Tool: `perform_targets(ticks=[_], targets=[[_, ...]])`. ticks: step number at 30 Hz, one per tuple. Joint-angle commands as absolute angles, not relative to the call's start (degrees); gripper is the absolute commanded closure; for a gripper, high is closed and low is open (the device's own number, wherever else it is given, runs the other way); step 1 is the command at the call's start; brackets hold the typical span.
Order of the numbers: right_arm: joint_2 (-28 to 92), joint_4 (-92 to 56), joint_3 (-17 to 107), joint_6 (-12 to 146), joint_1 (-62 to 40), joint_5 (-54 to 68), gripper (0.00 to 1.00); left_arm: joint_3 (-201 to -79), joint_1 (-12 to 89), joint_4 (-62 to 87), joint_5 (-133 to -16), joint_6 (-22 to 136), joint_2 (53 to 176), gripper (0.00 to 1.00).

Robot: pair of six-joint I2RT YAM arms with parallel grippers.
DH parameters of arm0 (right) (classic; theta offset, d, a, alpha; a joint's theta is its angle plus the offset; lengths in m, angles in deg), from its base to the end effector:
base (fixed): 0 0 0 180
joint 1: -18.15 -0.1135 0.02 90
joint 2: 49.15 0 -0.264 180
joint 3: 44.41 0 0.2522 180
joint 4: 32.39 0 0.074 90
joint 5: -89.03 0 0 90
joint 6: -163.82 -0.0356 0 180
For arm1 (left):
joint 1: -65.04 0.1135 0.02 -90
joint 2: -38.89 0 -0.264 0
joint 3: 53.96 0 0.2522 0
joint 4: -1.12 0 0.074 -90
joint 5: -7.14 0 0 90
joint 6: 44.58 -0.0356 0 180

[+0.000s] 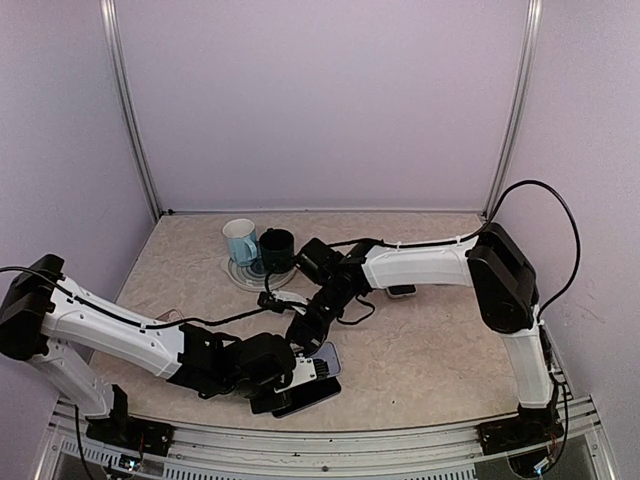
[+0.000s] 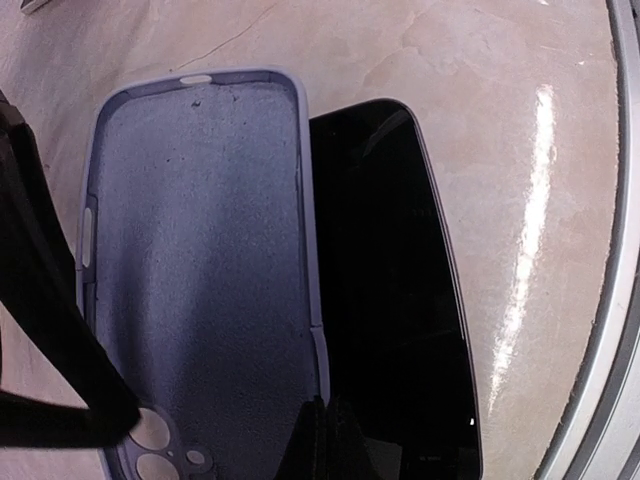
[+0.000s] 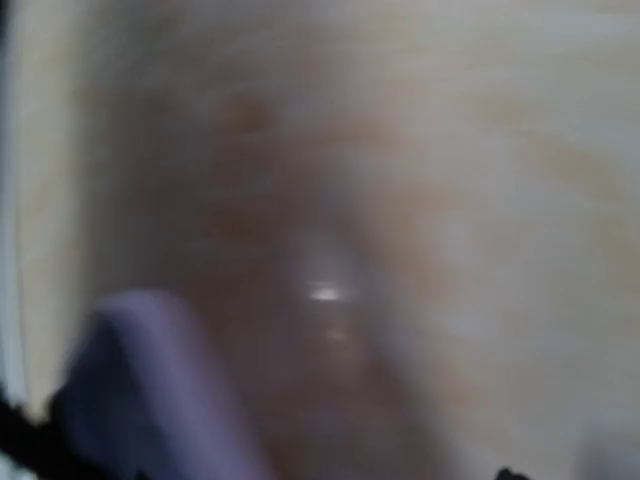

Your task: Put the phone into the phone case

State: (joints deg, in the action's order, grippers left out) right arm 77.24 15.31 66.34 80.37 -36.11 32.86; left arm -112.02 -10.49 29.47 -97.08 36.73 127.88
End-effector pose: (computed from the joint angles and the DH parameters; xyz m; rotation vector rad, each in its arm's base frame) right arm 0.2561 0.3898 0.1655 -1.5756 2.2902 1.0368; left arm 0.0802 -0.2758 0.1545 1.6509 1.9572 -0.1207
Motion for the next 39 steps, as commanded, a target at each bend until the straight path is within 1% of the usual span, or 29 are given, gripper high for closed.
perform_targets(ticks=[1, 3, 4, 6, 11, 13, 14, 16, 17, 19, 20, 21, 23, 24, 26, 27, 30, 31, 33, 34, 36, 39], targets=[[76.68, 17.10, 65.25, 85.91, -37.66, 39.92, 0.28, -111.76, -10.73, 28.26, -98.69, 35.05, 127.82, 1.00], [76.08, 16.32, 63.75, 86.11, -37.66, 39.99, 0.31, -111.80, -10.72, 28.17, -98.68, 35.05, 128.12, 1.00], [75.82, 16.07, 63.32, 86.02, -37.66, 39.46, 0.37, -111.88, -10.72, 28.16, -98.80, 35.00, 128.24, 1.00], [75.79, 15.85, 63.05, 85.84, -37.66, 38.78, 0.57, -112.07, -10.74, 28.08, -99.29, 34.93, 128.40, 1.00], [72.92, 12.46, 60.46, 83.66, -37.39, 36.27, 1.00, -112.81, -10.81, 28.53, -101.40, 35.83, 128.56, 1.00], [70.60, 9.87, 58.07, 80.72, -36.17, 34.77, 1.00, -113.09, -10.81, 28.55, -104.16, 37.47, 127.85, 1.00], [69.24, 8.76, 56.86, 78.83, -35.33, 34.72, 1.00, -113.25, -10.73, 28.62, -105.53, 38.30, 127.51, 0.97], [66.13, 6.51, 53.94, 73.44, -33.42, 33.06, 1.00, -113.71, -10.60, 28.61, -107.30, 40.19, 126.03, 0.65], [64.38, 5.25, 51.73, 69.78, -32.31, 31.66, 1.00, -113.96, -10.44, 28.66, -107.55, 41.31, 125.08, 0.55], [60.17, 2.45, 46.42, 63.22, -29.98, 29.74, 1.00, -114.16, -9.45, 28.71, -107.19, 43.84, 123.12, 0.40], [57.84, 0.67, 42.98, 59.64, -28.75, 28.60, 1.00, -114.26, -8.45, 29.11, -106.93, 45.65, 122.46, 0.34], [55.19, -1.01, 39.53, 55.33, -27.51, 27.10, 1.00, -114.39, -7.03, 29.81, -105.91, 48.57, 121.69, 0.31], [48.36, -6.13, 30.82, 46.53, -25.05, 23.41, 1.00, -114.81, -2.82, 32.14, -102.39, 53.53, 120.72, 0.32], [45.30, -9.01, 24.99, 42.30, -24.22, 21.03, 1.00, -114.94, -0.50, 33.53, -100.52, 55.73, 120.77, 0.35], [39.49, -13.94, 17.38, 36.01, -23.05, 16.34, 1.00, -114.68, 2.74, 36.00, -99.36, 59.69, 121.42, 0.43], [37.12, -15.13, 14.62, 33.49, -22.56, 13.67, 1.00, -114.58, 3.74, 37.23, -99.23, 61.05, 122.04, 0.50], [32.25, -16.88, 8.69, 27.83, -21.24, 7.77, 1.00, -114.50, 5.19, 39.52, -97.76, 63.63, 124.33, 0.65], [31.41, -16.70, 7.61, 27.09, -21.04, 6.36, 0.94, -114.49, 5.26, 39.62, -97.03, 64.02, 125.16, 0.68], [30.93, -14.70, 6.74, 27.19, -20.25, 5.49, 0.65, -114.61, 5.27, 40.07, -95.78, 64.48, 126.85, 0.72], [31.00, -12.15, 6.96, 27.98, -19.95, 5.15, 0.58, -114.69, 5.27, 40.45, -95.44, 64.75, 127.50, 0.73], [30.66, -6.69, 8.88, 30.69, -19.79, 3.10, 0.52, -115.21, 5.27, 41.30, -94.36, 65.25, 129.22, 0.75], [29.70, 3.28, 13.28, 35.96, -20.99, -3.80, 0.50, -114.77, 5.04, 41.99, -91.76, 66.62, 130.48, 0.80]])
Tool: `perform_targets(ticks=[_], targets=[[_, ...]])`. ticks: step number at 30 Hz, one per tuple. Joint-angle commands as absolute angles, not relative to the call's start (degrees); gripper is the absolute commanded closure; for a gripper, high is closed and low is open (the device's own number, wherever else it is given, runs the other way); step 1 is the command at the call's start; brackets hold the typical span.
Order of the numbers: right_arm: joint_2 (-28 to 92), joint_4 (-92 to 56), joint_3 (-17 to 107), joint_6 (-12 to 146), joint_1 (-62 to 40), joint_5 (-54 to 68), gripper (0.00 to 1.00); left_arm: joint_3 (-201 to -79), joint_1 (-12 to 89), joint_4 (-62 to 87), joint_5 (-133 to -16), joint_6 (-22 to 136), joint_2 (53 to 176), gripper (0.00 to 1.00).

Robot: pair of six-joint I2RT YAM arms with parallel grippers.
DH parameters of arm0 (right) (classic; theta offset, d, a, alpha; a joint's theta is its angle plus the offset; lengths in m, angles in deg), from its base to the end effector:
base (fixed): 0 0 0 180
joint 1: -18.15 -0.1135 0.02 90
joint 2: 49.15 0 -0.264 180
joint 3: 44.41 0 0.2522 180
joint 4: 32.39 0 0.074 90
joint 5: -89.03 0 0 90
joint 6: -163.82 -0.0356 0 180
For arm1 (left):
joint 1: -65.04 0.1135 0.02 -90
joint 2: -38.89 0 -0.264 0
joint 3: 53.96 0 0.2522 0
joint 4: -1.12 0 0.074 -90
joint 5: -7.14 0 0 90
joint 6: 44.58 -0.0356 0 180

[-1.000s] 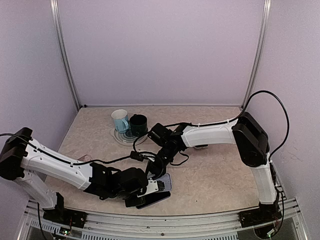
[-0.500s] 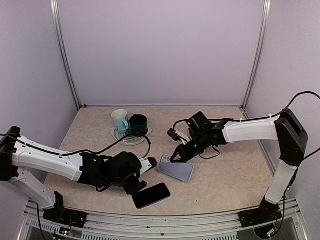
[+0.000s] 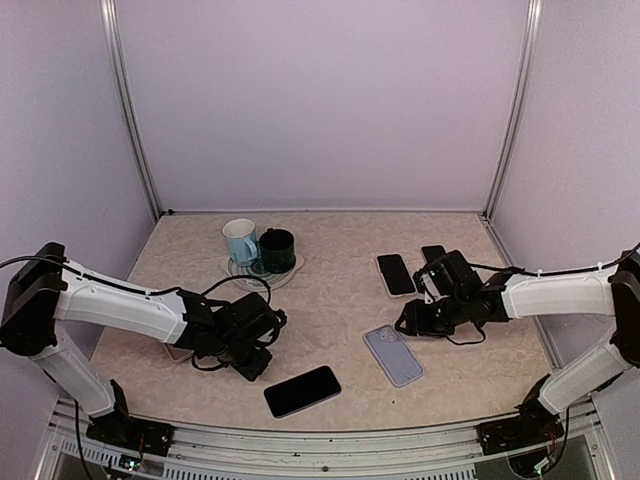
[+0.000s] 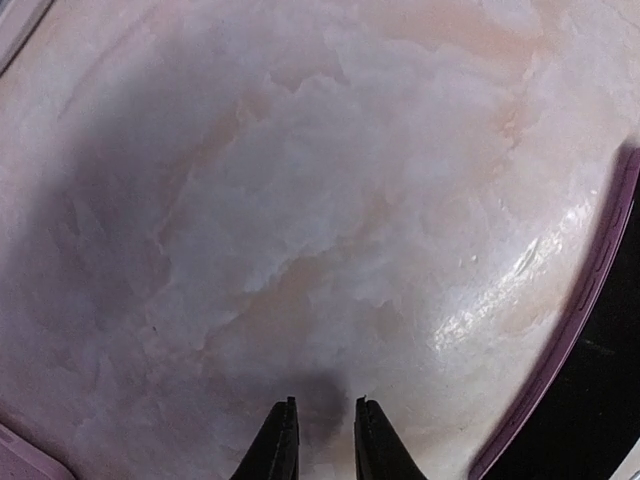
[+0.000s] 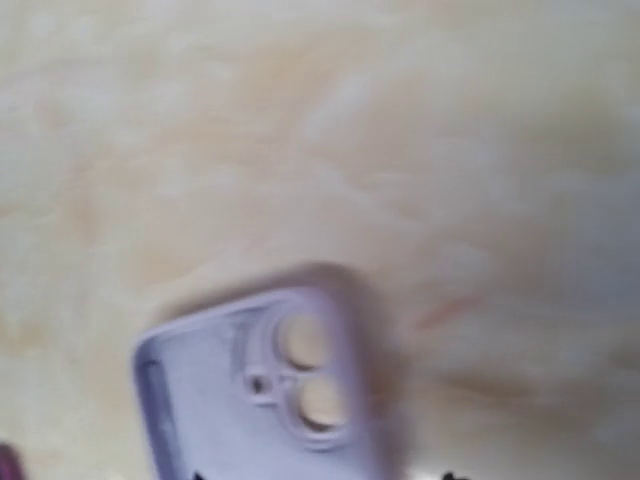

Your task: Put the phone into the phone case

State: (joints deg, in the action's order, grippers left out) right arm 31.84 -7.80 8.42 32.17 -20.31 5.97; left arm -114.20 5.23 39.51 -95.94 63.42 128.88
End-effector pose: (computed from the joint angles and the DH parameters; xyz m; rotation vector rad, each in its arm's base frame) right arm 0.2065 0.1695 0.1682 0.0195 2.6345 0.6935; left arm 0.1475 -0.2374 0.1515 0.9084 2.5459 -0.0867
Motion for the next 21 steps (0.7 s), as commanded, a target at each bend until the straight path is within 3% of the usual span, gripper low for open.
perform_targets(ticks=[1, 4, 8, 11, 21], targets=[[29.47, 6.37, 14.92, 37.05, -22.45, -7.01, 0.52, -114.32, 4.97, 41.90, -90.76, 67.02, 130.62, 0.82], [29.88, 8.37, 18.21, 40.46, -29.83, -6.07, 0.59, -113.28, 4.34, 41.75, -88.20, 68.14, 130.90, 0.83], [34.33, -4.78, 15.00, 39.06, -37.79, 17.20, 0.77, -111.91, 2.54, 39.61, -84.83, 68.71, 130.74, 0.84], [39.93, -8.71, 15.01, 35.71, -42.70, 20.04, 0.90, -110.67, 1.90, 38.74, -83.38, 69.08, 131.08, 0.84], [56.08, -9.98, 22.72, 35.28, -47.26, 18.77, 1.00, -108.76, -1.26, 37.02, -76.90, 67.51, 130.89, 0.85]])
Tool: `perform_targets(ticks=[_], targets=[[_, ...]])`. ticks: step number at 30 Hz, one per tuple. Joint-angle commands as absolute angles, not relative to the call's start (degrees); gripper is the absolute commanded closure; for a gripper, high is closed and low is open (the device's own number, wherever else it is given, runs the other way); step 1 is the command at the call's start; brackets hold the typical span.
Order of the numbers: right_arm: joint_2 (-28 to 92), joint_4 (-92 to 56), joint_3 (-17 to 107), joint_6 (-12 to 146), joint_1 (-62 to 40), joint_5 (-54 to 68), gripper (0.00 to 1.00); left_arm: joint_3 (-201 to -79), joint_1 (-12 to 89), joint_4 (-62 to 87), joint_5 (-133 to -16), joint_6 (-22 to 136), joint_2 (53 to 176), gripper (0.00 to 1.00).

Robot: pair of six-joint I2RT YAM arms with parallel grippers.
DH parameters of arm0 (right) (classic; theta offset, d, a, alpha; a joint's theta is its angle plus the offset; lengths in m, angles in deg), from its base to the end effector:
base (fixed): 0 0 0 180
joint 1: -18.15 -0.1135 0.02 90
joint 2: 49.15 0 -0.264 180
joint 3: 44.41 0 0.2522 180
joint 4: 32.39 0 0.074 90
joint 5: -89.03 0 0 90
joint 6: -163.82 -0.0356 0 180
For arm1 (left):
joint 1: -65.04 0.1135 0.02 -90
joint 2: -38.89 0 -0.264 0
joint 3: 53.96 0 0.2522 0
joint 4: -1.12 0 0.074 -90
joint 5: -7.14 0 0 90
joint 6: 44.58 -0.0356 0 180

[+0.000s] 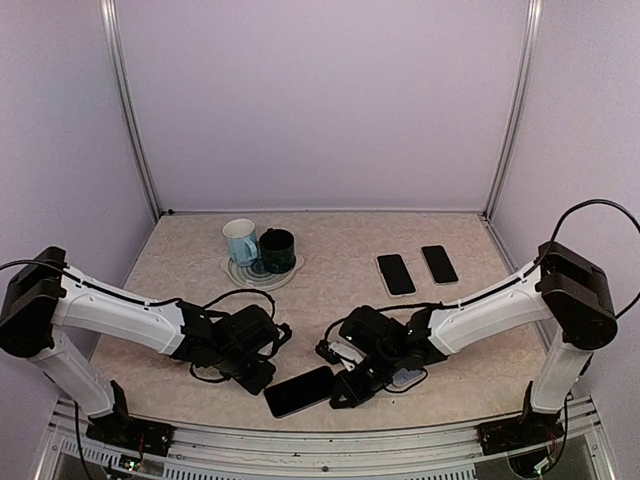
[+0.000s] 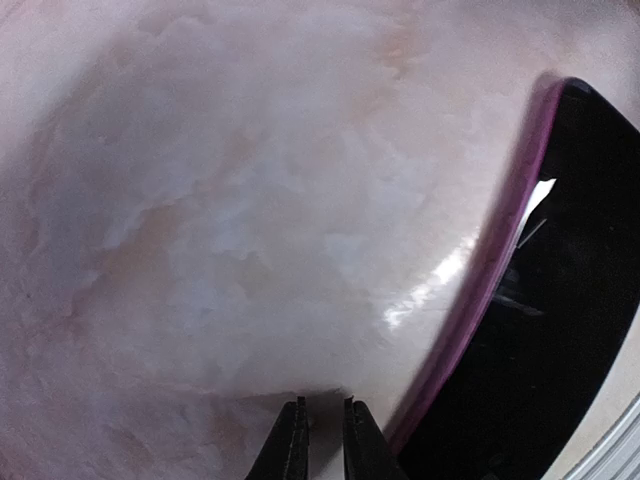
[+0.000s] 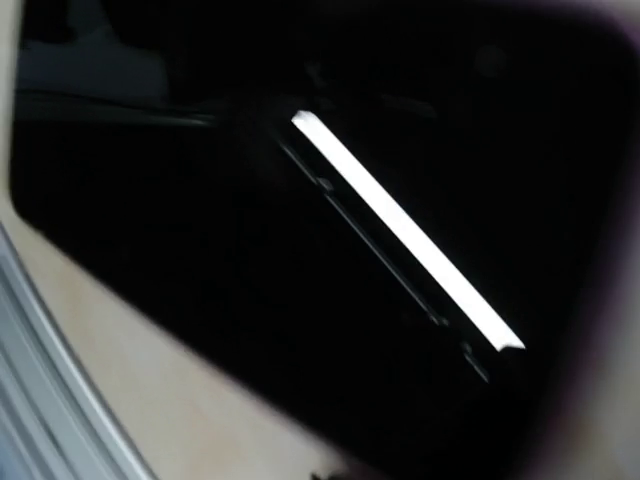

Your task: Put the phone into the phone case

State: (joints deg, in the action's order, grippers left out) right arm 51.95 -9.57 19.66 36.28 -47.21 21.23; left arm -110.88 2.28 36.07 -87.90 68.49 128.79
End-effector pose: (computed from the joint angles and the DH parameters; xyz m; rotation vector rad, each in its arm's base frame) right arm 0.1236 0.3018 0.1282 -0.8608 2.8271 0.9825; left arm 0.1274 -0.2406 0.1388 0.9236 2.6295 -0.2802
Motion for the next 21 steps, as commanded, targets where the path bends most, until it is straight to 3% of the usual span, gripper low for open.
perform_targets(ticks=[1, 6, 15, 21], targets=[[57.35, -8.92, 24.20, 35.12, -46.73, 17.20, 1.00, -108.96, -1.92, 36.81, -75.99, 66.96, 131.43, 0.86], [62.65, -2.94, 33.41, 36.93, -43.13, 7.74, 1.00, -109.74, -2.48, 33.16, -70.10, 65.01, 134.43, 0.89], [66.82, 4.26, 45.10, 44.77, -39.97, 0.55, 0.97, -116.68, -0.25, 28.49, -71.59, 59.83, 137.09, 0.85], [59.00, 13.76, 44.53, 43.73, -40.33, -7.95, 0.74, -114.67, 0.12, 24.29, -71.65, 62.57, 132.83, 0.85]])
